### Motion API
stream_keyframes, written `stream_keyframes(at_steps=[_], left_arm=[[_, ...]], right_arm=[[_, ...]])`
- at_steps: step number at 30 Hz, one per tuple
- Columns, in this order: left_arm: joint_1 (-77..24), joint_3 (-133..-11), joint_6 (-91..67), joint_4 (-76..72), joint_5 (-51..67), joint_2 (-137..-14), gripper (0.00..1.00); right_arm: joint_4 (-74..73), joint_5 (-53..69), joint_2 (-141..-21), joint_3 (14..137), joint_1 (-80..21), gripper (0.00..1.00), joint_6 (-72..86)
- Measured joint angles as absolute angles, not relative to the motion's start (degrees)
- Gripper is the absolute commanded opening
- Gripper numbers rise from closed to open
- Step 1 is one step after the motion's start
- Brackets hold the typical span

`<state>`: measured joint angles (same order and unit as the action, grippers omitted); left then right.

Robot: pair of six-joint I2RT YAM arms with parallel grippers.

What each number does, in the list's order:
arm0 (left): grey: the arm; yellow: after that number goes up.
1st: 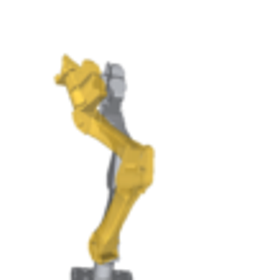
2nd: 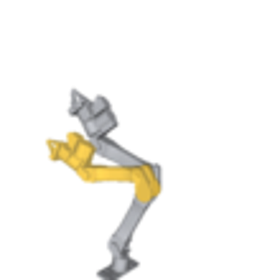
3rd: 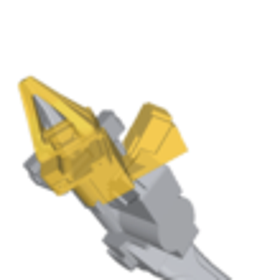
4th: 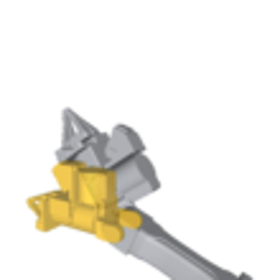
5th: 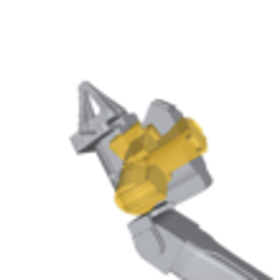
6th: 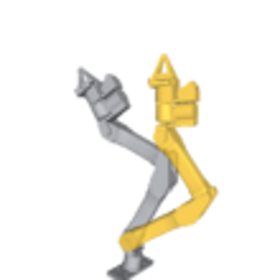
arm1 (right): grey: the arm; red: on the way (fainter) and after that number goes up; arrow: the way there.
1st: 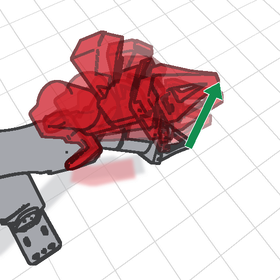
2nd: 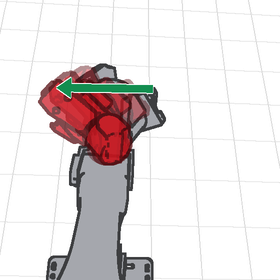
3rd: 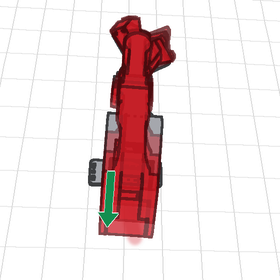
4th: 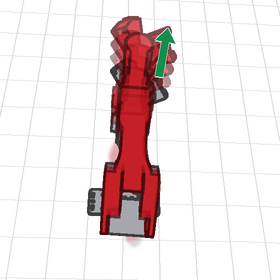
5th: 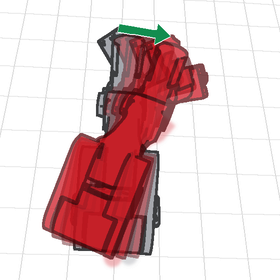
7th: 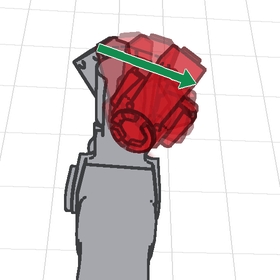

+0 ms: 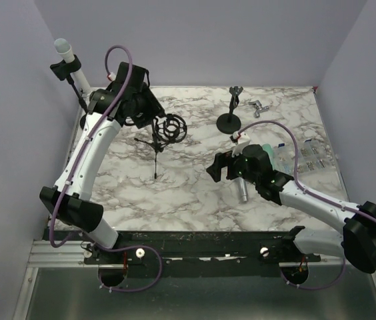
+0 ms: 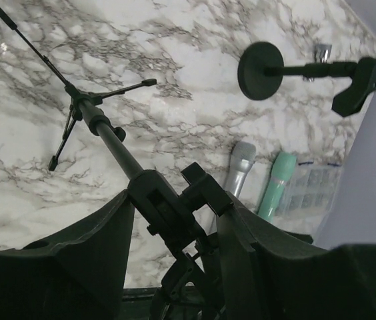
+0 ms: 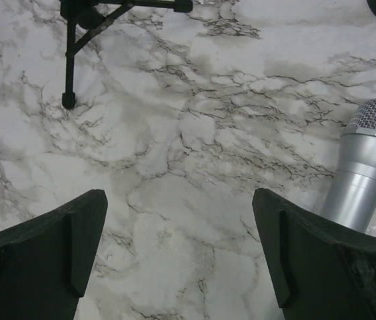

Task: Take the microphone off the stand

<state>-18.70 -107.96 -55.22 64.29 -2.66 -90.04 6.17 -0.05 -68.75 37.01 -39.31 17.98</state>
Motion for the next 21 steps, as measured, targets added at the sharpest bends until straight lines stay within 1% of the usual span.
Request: stream_keyframes(at_steps=[6, 10, 11, 13, 15, 17, 21], left_arm=[[-20.75, -105.19, -46.76, 58.13, 3.84, -90.61, 0.01], [-20.75, -106.3, -42.44, 56.93, 7.68, -92.77, 0.07], [-20.75, -107.26, -40.99, 56.77, 8.49, -93.89, 0.14], [-20.73, -107.9, -38.54, 55.96, 9.65, -94.59, 0.32], [-20.58, -106.85, -35.83, 53.76, 11.7, -94.48, 0.41], [-20.23, -105.06, -32.64, 50.19, 14.46, -93.84, 0.48], [-20.03, -104.36, -29.06, 48.21, 16.58, -93.86, 0.6]], right_arm=[[8.16, -0.05, -66.04, 34.57, -39.31, 1.0, 18.02], [9.61, -0.1, -64.07, 33.82, -39.31, 1.0, 18.65], [9.98, -0.12, -63.9, 33.82, -39.31, 1.0, 19.05], [10.61, -0.1, -63.81, 33.82, -39.31, 1.0, 20.12], [10.87, 0.03, -63.9, 33.82, -39.31, 1.0, 22.28], [11.84, 0.89, -64.31, 33.82, -39.31, 1.0, 25.1], [14.92, 3.14, -66.83, 33.89, -39.31, 1.0, 31.46]])
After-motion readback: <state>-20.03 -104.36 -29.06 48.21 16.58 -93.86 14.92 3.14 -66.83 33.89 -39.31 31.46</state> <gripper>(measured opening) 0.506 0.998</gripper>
